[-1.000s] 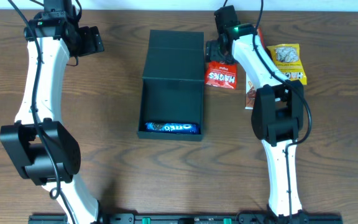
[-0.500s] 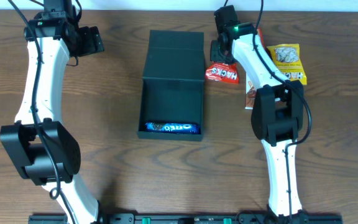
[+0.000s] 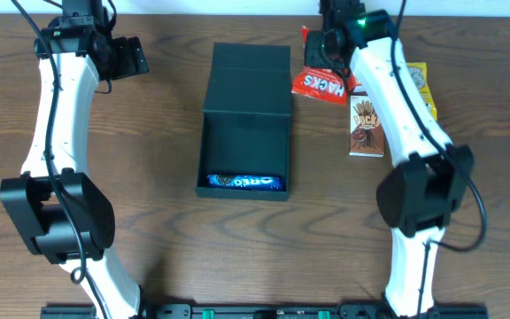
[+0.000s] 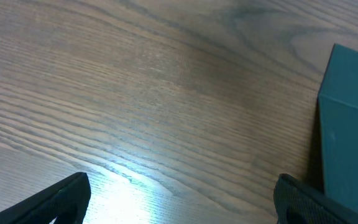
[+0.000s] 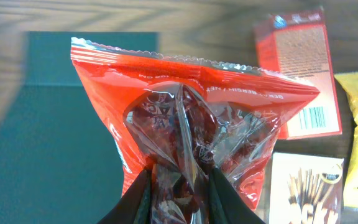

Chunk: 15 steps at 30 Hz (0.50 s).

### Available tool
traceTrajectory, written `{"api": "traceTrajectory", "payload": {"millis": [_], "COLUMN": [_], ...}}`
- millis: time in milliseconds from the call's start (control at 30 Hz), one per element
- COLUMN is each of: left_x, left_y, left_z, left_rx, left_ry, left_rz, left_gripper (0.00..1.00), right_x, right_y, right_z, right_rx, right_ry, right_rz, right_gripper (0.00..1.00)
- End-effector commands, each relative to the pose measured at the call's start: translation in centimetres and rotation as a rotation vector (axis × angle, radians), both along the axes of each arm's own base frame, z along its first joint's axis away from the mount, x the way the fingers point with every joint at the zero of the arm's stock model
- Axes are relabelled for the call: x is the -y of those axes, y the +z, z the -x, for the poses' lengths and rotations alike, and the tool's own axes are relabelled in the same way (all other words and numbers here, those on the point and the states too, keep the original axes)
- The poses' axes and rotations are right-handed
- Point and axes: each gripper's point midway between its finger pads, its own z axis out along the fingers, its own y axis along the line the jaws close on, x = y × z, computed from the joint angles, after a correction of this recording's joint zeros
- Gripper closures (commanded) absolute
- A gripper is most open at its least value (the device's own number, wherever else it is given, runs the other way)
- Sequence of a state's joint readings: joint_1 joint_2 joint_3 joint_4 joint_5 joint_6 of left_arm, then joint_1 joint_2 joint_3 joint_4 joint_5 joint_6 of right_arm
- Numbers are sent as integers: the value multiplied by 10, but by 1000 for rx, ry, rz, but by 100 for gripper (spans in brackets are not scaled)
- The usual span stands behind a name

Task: Pack container
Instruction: 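Carry the Hacks bag left and lower it into the box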

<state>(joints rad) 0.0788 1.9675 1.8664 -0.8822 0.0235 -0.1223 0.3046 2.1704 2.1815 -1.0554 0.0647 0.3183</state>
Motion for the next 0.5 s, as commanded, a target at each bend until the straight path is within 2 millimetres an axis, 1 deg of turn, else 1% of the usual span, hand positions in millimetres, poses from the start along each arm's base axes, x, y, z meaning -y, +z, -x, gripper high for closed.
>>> {"api": "traceTrajectory", "payload": {"millis": [0, 133, 267, 300, 367, 467], "left_x": [-3, -3, -3, -3, -3, -3], "left_y": [-6, -7, -6, -6, -6, -6], "left_z": [1, 1, 0, 0, 0, 0], "left_rx": [-15, -16, -13, -14, -15, -15], "left_ry": [-12, -12, -15, -24, -40, -45], "left_rz": [-5, -5, -7, -13, -22, -24], "left_gripper": [5, 5, 5, 5, 5, 5], "right_x": [-41, -81, -124, -131, -140, -144], "right_y": [10, -5, -10, -12, -20, -36], "right_z": [23, 61, 93, 100, 110, 124], "right_rx": [-19, -112, -143, -149, -175, -231], "right_ry": [106, 204, 306, 312, 282, 242], "right_rz": [-31, 7, 27, 29, 24, 17], "right_gripper": [93, 93, 93, 94, 94, 94]}}
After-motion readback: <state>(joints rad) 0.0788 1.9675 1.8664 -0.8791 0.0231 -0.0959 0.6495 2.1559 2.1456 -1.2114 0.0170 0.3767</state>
